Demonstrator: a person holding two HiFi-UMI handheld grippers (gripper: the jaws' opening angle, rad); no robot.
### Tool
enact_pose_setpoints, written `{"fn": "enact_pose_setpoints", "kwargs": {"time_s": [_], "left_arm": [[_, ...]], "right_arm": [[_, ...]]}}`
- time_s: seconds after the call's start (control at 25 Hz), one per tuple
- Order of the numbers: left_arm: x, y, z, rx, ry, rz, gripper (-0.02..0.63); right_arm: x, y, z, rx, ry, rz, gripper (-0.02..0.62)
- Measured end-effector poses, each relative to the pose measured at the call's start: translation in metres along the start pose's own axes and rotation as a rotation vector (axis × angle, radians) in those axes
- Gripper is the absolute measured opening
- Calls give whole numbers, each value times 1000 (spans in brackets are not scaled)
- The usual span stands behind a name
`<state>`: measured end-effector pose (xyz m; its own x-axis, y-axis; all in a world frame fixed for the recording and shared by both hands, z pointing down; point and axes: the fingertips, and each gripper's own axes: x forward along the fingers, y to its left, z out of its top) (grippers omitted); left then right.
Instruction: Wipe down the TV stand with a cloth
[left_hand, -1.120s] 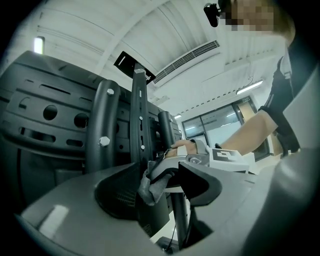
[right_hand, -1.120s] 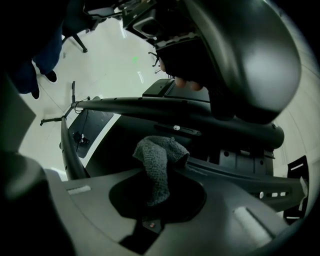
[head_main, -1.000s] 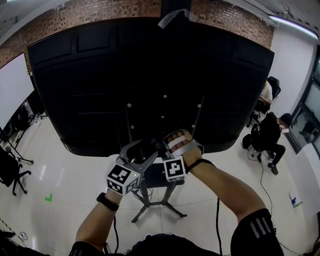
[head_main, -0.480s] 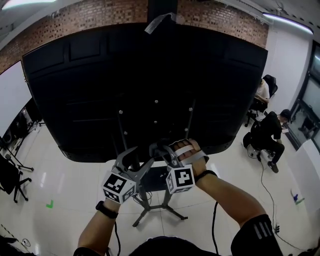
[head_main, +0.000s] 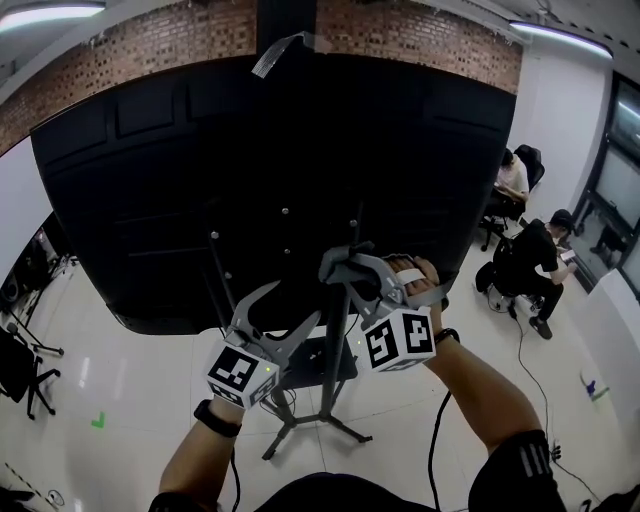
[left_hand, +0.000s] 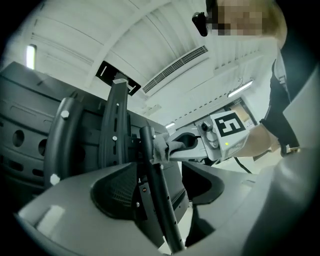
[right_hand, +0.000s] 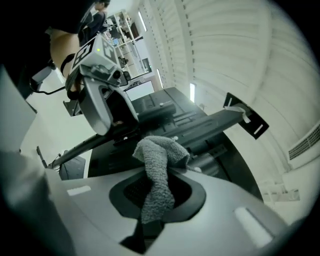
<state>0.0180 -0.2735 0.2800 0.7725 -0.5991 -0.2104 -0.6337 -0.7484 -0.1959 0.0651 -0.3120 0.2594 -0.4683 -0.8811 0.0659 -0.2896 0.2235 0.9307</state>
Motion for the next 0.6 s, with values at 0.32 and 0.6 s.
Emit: {"fn": "enact_pose_setpoints", "kwargs": {"time_s": [0.32, 0.6], "left_arm": [[37, -21, 19, 21, -29, -46, 313], [61, -34, 23, 42, -32, -57, 313]], "right_arm": [[3, -61, -53, 146, 55, -32, 40], [28, -72, -80, 178, 85, -3, 40]]}}
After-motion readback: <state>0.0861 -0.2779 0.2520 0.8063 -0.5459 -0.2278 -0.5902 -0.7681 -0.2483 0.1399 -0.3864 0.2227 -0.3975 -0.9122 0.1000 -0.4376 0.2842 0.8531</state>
